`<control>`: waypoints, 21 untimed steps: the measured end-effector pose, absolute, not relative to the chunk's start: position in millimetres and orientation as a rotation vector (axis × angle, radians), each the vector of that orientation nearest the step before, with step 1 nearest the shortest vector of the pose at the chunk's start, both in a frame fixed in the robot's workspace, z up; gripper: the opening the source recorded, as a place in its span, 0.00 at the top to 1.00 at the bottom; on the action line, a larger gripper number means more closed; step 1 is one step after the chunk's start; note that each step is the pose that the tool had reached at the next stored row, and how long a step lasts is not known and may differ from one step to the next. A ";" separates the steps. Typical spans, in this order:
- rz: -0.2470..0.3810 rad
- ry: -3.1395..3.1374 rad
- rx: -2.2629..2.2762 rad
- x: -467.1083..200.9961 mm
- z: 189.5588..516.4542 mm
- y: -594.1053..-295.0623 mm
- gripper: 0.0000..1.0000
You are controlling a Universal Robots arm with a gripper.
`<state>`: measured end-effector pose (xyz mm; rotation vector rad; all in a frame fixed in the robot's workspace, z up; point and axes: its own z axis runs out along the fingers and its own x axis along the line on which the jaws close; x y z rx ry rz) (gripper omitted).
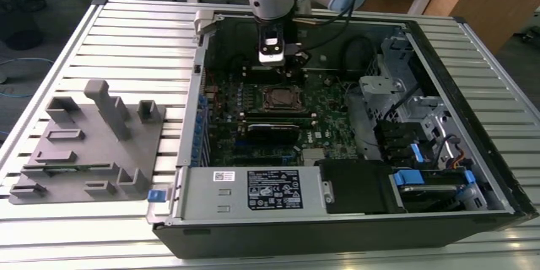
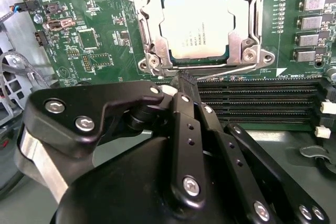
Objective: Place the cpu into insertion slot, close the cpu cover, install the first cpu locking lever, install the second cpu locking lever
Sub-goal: 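Install the first cpu locking lever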
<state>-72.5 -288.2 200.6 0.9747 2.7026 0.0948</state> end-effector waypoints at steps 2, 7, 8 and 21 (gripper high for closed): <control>0.094 2.700 0.982 -72.7 200.7 -287.6 0.89; 0.093 2.694 0.995 -72.9 200.8 -285.9 0.89; 0.093 2.692 0.997 -72.9 200.7 -285.4 0.89; 0.092 2.686 1.013 -73.1 200.9 -285.0 0.89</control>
